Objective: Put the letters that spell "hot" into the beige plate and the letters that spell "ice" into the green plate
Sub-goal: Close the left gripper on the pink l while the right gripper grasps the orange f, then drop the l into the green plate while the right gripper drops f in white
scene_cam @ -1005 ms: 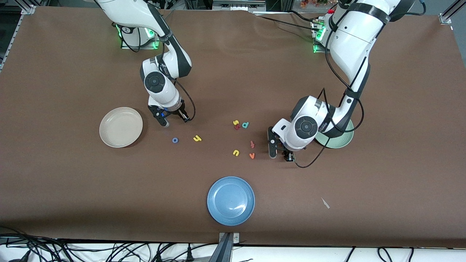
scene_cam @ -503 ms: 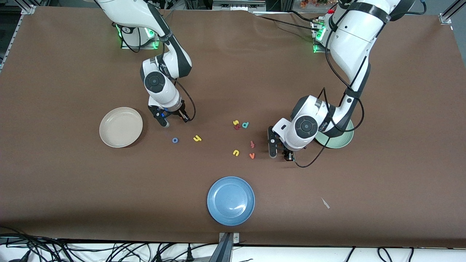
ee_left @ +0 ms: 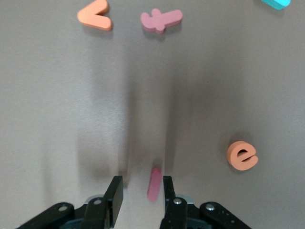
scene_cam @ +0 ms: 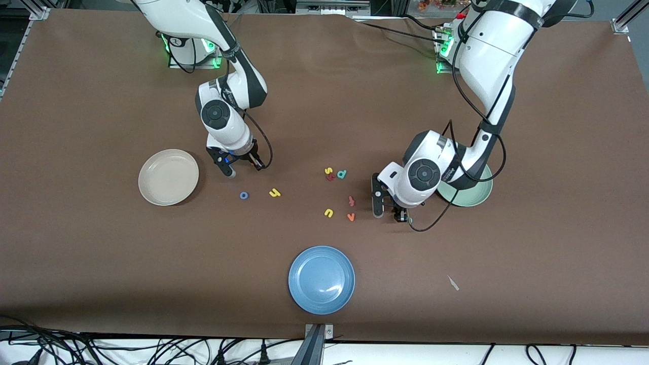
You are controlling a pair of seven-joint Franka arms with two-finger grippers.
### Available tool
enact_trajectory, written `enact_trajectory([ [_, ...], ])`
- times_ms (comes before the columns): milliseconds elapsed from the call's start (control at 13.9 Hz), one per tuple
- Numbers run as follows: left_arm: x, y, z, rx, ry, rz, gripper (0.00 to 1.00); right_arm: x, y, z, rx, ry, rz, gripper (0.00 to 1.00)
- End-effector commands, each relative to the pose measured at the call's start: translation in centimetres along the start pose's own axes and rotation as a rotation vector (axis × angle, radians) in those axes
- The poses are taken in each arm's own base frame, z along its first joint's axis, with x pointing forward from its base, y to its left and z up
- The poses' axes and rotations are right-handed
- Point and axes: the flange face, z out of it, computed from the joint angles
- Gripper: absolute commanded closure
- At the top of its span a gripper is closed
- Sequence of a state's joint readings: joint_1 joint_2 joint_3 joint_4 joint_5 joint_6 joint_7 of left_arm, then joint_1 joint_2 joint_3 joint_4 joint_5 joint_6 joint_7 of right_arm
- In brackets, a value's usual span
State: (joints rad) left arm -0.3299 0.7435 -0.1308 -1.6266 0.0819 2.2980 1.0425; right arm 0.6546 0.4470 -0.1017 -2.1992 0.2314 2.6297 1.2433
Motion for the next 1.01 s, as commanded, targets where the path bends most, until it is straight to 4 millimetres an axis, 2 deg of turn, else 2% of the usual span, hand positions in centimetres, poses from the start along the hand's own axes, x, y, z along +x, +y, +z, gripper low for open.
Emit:
enact_trajectory([
  [0, -0.5, 1.0, 0.4, 0.013, -0.016, 0.024, 0.60, -0.4, -0.6, 0.0, -0.005, -0.017, 0.001, 0.98],
  [144, -0.6, 1.1, 0.7, 0.027, -0.017, 0.032, 0.64, -0.5, -1.8, -1.5, -0.049, -0.044, -0.051, 1.00],
  [215, -0.6, 1.1, 0.5, 0.029, -0.016, 0.034, 0.85, -0.3, -1.7, -2.3, -0.082, -0.061, -0.106, 1.00],
  [287, -0.5, 1.1, 0.5, 0.028, -0.016, 0.034, 0.98, 1.0, -1.3, -3.8, -0.103, -0.070, -0.180, 1.00],
  [503, -1.2, 0.7, 0.0, 0.025, -0.017, 0.020, 1.00, 6.9, 1.2, -7.3, -0.139, -0.110, -0.390, 1.00],
  [646, -2.0, 0.5, -2.4, 0.022, -0.028, 0.006, 1.00, 11.1, 3.1, -8.1, -0.145, -0.124, -0.514, 1.00],
  [790, -5.0, -0.5, -4.7, -0.009, -0.042, -0.050, 1.00, 14.4, 5.1, -8.0, -0.150, -0.122, -0.622, 1.00],
  [934, -8.9, -1.0, -6.0, -0.067, -0.055, -0.120, 1.00, 17.2, 6.4, -7.8, -0.162, -0.095, -0.698, 1.00],
])
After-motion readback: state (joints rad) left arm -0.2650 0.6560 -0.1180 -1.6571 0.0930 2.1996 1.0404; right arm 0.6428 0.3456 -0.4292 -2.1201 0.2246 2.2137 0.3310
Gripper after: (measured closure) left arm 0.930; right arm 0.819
